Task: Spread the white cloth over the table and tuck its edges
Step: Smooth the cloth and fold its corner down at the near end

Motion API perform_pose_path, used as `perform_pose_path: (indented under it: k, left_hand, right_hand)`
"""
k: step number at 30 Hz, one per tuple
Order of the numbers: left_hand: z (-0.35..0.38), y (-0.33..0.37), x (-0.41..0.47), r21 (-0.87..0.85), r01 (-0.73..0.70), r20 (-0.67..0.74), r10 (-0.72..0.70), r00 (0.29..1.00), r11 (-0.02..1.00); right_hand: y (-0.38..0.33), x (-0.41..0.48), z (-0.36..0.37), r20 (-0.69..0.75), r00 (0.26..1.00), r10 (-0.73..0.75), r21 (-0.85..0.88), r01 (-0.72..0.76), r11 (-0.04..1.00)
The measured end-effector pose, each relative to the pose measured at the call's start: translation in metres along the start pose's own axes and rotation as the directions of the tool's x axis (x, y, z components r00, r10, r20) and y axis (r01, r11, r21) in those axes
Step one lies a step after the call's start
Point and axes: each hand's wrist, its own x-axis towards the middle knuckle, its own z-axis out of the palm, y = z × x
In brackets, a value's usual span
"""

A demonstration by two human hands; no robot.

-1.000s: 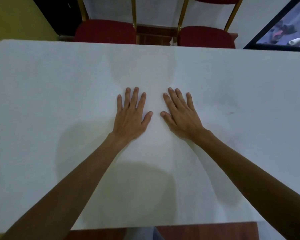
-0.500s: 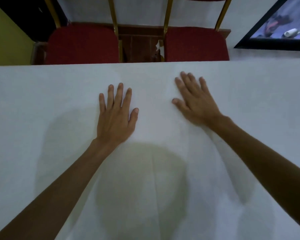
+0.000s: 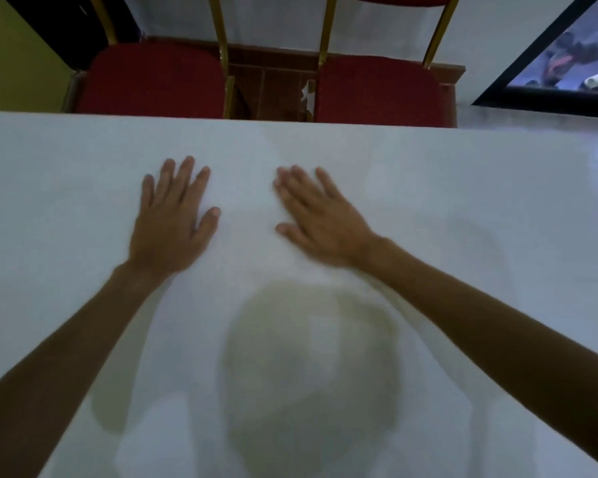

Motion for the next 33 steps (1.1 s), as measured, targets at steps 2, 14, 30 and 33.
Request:
perform_pose_path:
  k: [2, 14, 30, 33]
  left_hand:
    - [0.001, 0.002, -0.002, -0.025, 0.009, -0.018, -0.009, 1.000, 1.000]
    - [0.008, 0.015, -0.010, 0.057, 0.078, -0.182, -0.066, 0.981, 0.995]
    - [0.041, 0.276, -0.064, -0.067, -0.216, 0.000, 0.216, 0.976, 0.974]
    - [0.043, 0.290, -0.084, -0.066, -0.197, -0.012, 0.197, 0.980, 0.978]
  right_hand:
    - [0.057, -0.017, -0.010, 0.002, 0.995, 0.095, 0.013, -0.095, 0.995]
    - [0.283, -0.144, -0.052, -0.018, 0.820, 0.571, 0.022, -0.571, 0.821]
    - [0.253, -0.222, -0.042, -0.028, 0.926, 0.376, -0.037, -0.377, 0.926]
    - [0.264, -0.234, -0.051, -0.010, 0.710, 0.704, 0.094, -0.700, 0.707]
